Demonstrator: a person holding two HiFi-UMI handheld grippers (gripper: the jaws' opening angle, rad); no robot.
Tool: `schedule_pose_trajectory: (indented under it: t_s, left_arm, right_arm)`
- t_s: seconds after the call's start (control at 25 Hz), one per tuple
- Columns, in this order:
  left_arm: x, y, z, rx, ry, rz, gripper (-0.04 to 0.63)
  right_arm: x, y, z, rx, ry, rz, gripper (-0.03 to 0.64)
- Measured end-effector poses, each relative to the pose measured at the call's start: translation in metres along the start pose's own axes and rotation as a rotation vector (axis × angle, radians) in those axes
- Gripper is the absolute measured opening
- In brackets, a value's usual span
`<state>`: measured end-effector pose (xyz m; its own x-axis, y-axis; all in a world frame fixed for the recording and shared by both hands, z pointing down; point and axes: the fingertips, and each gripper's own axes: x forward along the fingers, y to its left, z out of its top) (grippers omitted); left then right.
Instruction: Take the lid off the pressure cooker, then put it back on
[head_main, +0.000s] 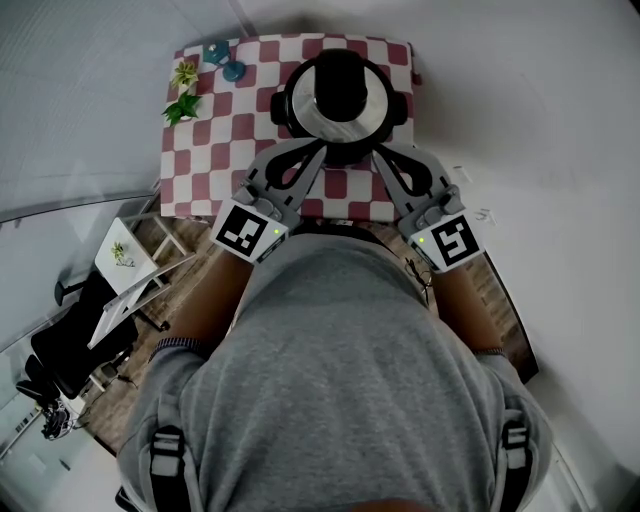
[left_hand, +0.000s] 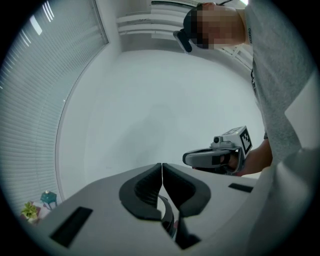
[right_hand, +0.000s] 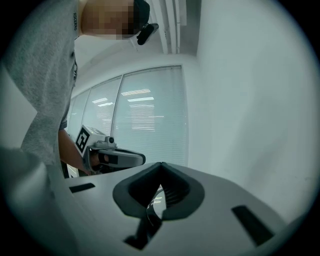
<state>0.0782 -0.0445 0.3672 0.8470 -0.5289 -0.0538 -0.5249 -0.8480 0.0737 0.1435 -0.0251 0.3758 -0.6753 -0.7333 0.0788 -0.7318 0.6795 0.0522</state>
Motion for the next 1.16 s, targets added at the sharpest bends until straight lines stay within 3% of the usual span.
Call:
schedule_pose_trajectory:
  t_s: [0.12, 0.36, 0.52, 1.16]
  left_arm:
    - [0.003, 0.002, -0.001, -0.019, 0.001, -0.006, 0.021]
    - [0.008, 0.0, 0.0, 0.014, 0.007, -0.011, 0.021]
    - [0.009, 0.003, 0.003, -0.002, 0.005, -0.006, 0.021]
    - [0.012, 0.006, 0.0, 0.007, 0.023, 0.001, 0.021]
  right_arm:
    - [0.004, 0.002, 0.009, -0.003, -0.027, 0.012, 0.008]
    - [0.005, -0.004, 0.013, 0.007, -0.042, -0.003, 0.008]
    - [0.0, -0.007, -0.002, -0.018, 0.019, 0.018, 0.008]
    - [-0.001, -0.011, -0.007, -0.003, 0.026, 0.033, 0.008]
